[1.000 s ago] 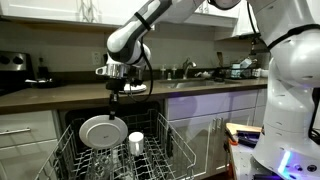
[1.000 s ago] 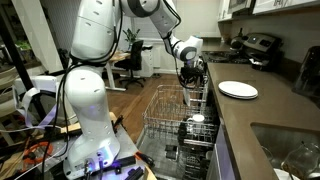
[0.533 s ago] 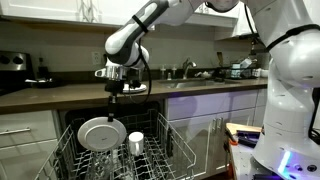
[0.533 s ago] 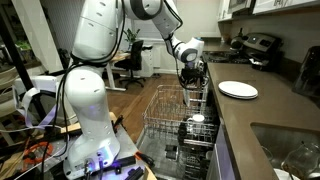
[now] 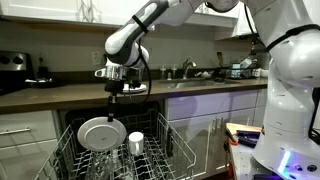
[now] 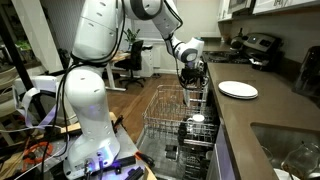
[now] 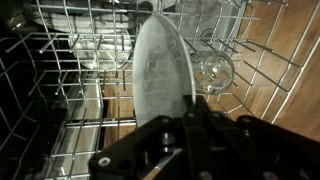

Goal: Put the plate on the left into the dishwasher

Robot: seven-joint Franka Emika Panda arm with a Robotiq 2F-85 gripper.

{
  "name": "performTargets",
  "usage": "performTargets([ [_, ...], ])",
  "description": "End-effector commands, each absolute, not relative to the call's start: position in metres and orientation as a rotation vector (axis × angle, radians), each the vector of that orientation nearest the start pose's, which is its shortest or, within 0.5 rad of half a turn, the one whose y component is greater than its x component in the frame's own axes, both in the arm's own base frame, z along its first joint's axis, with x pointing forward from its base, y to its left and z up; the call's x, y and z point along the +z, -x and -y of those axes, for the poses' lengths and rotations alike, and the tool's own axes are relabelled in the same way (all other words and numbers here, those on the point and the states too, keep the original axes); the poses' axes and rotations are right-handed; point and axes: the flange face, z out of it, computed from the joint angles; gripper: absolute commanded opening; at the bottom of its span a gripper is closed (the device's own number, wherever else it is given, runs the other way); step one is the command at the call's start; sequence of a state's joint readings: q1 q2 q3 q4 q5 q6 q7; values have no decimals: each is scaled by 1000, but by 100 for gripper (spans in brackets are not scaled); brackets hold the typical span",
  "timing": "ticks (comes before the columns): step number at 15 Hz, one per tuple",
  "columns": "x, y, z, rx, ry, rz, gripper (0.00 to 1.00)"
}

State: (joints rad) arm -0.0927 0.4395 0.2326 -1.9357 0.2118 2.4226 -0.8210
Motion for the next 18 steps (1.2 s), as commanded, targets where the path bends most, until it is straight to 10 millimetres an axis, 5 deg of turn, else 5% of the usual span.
performTargets([
  [1, 269, -624, -82, -190, 2706, 1113, 5],
  [18, 241, -638, -76, -137, 2685, 1092, 4],
])
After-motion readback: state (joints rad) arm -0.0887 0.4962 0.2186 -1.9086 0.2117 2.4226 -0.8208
